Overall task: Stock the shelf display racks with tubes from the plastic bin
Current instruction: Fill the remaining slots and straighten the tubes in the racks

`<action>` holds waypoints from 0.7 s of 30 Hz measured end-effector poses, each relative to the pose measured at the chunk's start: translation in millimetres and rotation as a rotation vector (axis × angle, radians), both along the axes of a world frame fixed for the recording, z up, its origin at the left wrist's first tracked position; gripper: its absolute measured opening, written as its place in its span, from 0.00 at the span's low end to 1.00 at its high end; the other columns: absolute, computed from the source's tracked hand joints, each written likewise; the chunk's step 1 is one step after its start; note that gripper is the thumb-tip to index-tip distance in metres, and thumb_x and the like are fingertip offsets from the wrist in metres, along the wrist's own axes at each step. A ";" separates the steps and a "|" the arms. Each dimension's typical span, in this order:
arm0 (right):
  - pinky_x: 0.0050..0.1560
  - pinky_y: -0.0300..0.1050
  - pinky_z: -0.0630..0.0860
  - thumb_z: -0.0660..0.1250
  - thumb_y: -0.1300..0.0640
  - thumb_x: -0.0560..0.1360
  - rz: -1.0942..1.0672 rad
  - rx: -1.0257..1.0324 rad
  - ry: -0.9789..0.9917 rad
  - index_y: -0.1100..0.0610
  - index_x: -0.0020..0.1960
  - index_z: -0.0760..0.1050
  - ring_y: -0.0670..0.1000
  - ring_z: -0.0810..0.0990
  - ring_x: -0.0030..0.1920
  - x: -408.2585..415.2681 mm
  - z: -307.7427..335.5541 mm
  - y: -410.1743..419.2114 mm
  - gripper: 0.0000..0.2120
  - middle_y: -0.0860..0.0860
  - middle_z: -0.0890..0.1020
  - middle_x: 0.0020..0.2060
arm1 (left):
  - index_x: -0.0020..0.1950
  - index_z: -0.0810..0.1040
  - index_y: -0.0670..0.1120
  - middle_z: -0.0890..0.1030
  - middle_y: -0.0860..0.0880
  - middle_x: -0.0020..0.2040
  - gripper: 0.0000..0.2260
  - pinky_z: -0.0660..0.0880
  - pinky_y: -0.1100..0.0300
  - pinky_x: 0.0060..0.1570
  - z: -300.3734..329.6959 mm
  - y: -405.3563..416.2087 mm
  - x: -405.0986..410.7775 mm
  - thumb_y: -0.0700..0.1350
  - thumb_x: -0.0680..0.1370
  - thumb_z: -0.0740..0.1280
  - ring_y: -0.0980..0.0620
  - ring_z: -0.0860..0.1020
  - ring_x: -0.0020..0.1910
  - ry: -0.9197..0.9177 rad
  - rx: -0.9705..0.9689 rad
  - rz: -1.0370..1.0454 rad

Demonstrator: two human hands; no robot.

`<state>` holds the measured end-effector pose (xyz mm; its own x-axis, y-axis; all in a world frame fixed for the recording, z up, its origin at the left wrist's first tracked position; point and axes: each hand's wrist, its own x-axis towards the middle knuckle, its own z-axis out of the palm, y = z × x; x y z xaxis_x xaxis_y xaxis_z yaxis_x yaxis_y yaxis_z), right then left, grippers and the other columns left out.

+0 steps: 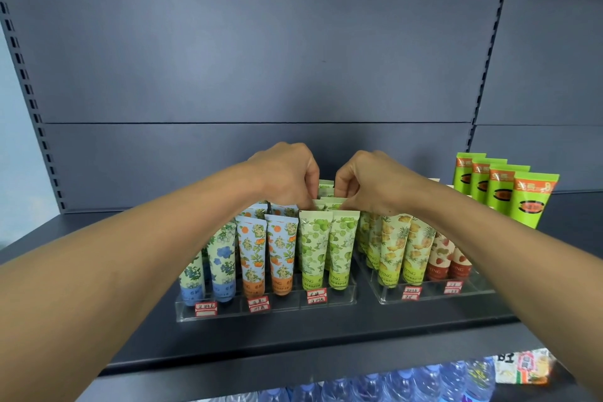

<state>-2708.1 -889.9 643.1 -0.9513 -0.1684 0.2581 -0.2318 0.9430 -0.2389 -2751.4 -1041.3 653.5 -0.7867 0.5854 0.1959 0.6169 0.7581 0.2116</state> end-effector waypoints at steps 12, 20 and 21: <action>0.45 0.38 0.76 0.72 0.57 0.72 -0.028 -0.111 0.097 0.55 0.43 0.82 0.44 0.80 0.44 -3.8 16.6 14.9 0.02 0.46 0.83 0.40 | 0.40 0.82 0.49 0.78 0.58 0.33 0.04 0.69 0.67 0.36 24.7 -15.8 -10.0 0.41 0.71 0.73 0.62 0.75 0.36 -0.001 0.133 0.005; 0.37 0.31 0.73 0.75 0.60 0.68 -0.004 0.049 0.024 0.56 0.44 0.82 0.41 0.77 0.36 -28.6 10.2 -0.9 0.05 0.43 0.79 0.33 | 0.39 0.83 0.50 0.81 0.57 0.36 0.05 0.78 0.56 0.51 13.6 -2.0 -26.1 0.46 0.67 0.77 0.57 0.79 0.42 0.000 -0.005 0.023; 0.36 0.30 0.72 0.75 0.60 0.68 -0.006 0.062 0.020 0.56 0.43 0.82 0.40 0.76 0.35 -30.5 9.8 -1.9 0.04 0.43 0.78 0.32 | 0.37 0.82 0.51 0.81 0.56 0.36 0.05 0.78 0.55 0.51 12.2 0.0 -27.1 0.47 0.67 0.77 0.55 0.79 0.43 0.003 -0.023 0.028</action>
<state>-2738.6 -891.9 652.8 -0.9470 -0.1792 0.2665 -0.2304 0.9572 -0.1750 -2778.5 -1041.3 665.7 -0.8022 0.5675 0.1852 0.5960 0.7796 0.1925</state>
